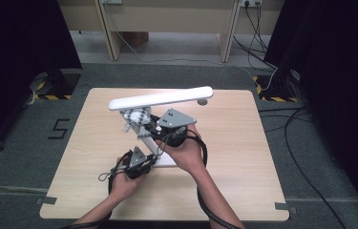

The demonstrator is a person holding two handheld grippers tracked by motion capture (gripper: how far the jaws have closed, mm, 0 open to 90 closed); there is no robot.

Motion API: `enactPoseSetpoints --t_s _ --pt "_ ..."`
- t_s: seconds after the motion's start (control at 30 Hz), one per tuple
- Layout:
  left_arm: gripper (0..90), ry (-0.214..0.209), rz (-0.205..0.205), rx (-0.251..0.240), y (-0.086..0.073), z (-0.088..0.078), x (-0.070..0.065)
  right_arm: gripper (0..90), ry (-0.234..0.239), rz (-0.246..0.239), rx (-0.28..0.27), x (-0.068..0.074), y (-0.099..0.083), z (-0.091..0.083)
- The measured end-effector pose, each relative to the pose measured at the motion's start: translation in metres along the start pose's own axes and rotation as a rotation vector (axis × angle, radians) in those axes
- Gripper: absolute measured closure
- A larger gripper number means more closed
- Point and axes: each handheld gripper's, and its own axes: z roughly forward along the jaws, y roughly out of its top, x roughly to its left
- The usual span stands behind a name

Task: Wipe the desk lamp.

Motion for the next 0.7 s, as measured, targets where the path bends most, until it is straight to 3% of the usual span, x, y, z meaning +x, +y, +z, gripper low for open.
enactPoseSetpoints --t_s 0.27,0.7 --pt "77.5 0.004 0.008 -0.002 0.000 -0.001 -0.001 69.0 0.020 -0.024 0.010 0.002 0.002 0.003" --pt "78.3 0.004 0.035 0.005 0.000 -0.002 -0.003 69.1 0.031 -0.014 0.052 0.007 -0.012 0.012"
